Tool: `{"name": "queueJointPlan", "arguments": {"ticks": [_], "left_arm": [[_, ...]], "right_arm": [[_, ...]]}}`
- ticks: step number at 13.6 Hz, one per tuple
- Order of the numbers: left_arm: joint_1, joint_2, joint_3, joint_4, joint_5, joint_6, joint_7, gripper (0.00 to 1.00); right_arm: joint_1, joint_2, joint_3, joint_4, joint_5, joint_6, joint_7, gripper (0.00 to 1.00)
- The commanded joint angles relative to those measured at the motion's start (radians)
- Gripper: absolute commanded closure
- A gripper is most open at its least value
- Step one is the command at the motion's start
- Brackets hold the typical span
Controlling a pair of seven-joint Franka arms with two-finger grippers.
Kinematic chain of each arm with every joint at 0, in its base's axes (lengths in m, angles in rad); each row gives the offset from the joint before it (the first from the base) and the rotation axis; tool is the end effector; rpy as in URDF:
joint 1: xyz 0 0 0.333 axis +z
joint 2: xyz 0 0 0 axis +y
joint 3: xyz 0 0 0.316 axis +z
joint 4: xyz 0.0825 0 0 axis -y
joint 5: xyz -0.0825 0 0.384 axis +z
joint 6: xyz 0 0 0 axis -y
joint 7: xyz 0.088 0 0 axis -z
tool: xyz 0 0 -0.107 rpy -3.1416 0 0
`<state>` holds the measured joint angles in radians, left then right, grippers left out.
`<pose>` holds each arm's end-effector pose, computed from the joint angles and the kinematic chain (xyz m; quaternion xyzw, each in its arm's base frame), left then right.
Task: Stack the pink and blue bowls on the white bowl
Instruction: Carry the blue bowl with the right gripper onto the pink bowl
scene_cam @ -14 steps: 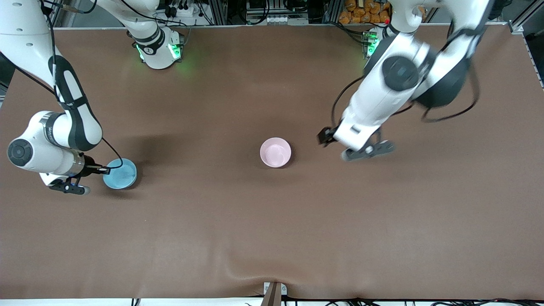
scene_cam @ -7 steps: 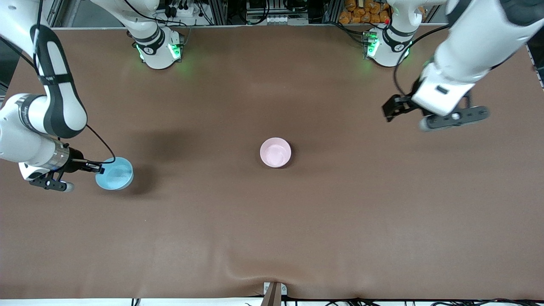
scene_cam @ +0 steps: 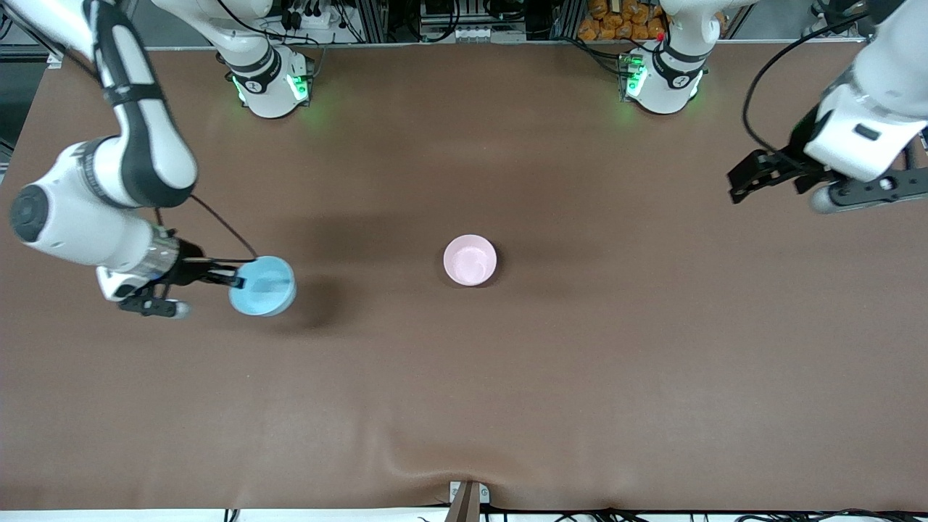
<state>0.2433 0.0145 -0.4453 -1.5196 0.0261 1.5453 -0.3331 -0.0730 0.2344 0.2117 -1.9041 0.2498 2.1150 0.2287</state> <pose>0.5462 -0.1070 0.6391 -0.9978 -0.0660 -0.0087 0.0079 0.6012 0.0896 0.3800 -0.9850 0.1124 0.0340 0.1261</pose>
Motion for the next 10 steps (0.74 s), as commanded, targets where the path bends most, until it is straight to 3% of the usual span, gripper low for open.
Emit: {"name": "queueJointPlan", "arguments": {"ticks": [1,4,5,10], "left_arm": [[-0.018,-0.037,0.035,-0.002,-0.015,-0.021,0.037,0.0],[-0.284,-0.051,0.325,-0.014,-0.02,-0.024,0.072,0.0],[-0.332,-0.051,0.377,-0.013,-0.02,-0.028,0.097,0.0],[-0.338,-0.076,0.366,-0.044,-0.023,-0.031,0.108,0.0]], "right_arm": [[0.111,-0.02,0.012,0.054,0.016,-0.035,0.238,1.0],[0.241,-0.007,0.011,0.076,0.014,-0.015,0.459,1.0],[0.29,0.0,0.009,0.073,0.011,0.015,0.515,1.0],[0.488,0.146,0.006,0.073,-0.003,0.253,0.799,1.0]]}}
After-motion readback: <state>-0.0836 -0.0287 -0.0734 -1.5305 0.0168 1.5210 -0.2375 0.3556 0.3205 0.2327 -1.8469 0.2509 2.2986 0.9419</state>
